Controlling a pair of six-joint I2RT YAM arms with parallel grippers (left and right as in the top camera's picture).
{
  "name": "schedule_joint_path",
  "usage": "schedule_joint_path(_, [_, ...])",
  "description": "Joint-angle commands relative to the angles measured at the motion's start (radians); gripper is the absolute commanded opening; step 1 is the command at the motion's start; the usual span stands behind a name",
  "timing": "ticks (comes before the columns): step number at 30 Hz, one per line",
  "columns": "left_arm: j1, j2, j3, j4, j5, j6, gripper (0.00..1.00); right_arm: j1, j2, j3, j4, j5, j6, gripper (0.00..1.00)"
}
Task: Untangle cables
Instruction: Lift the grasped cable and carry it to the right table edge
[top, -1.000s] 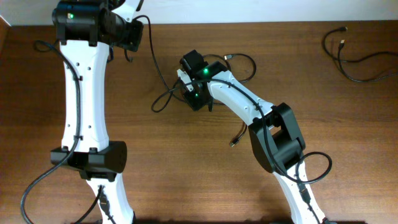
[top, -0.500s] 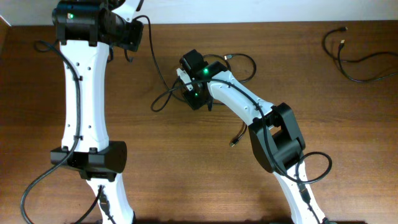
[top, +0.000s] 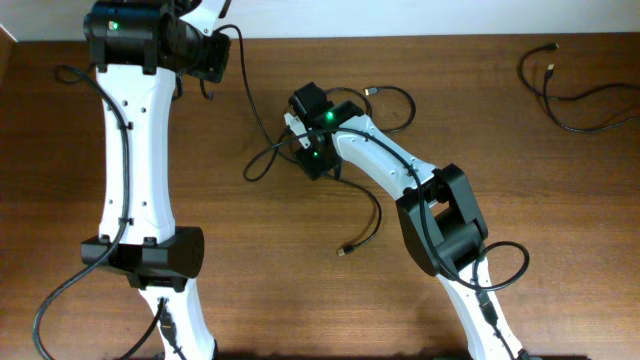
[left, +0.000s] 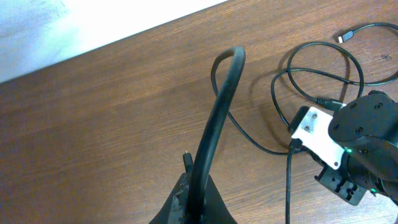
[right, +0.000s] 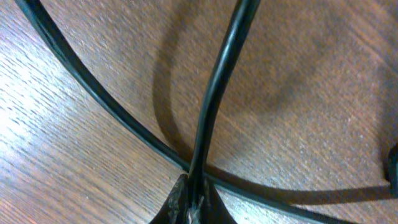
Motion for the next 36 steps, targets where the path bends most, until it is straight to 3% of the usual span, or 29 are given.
schedule_joint_path(1, [-0.006,0.000,0.008,0.000,-0.006,-0.017,0.00,0.005,-0.001,-0.004,-0.016,0.042,0.000,0.04])
schedule_joint_path(18, [-0.006,0.000,0.008,-0.001,-0.006,-0.017,0.00,-0.038,-0.409,0.001,-0.023,0.166,-0.009,0.04])
schedule_joint_path(28, [-0.006,0.001,0.008,0.000,0.002,-0.017,0.00,-0.261,-0.718,0.001,-0.056,0.171,-0.006,0.04])
schedule_joint_path(36, [-0.006,0.002,0.008,0.000,0.002,-0.017,0.00,-0.494,-0.843,0.001,-0.158,0.171,-0.010,0.04])
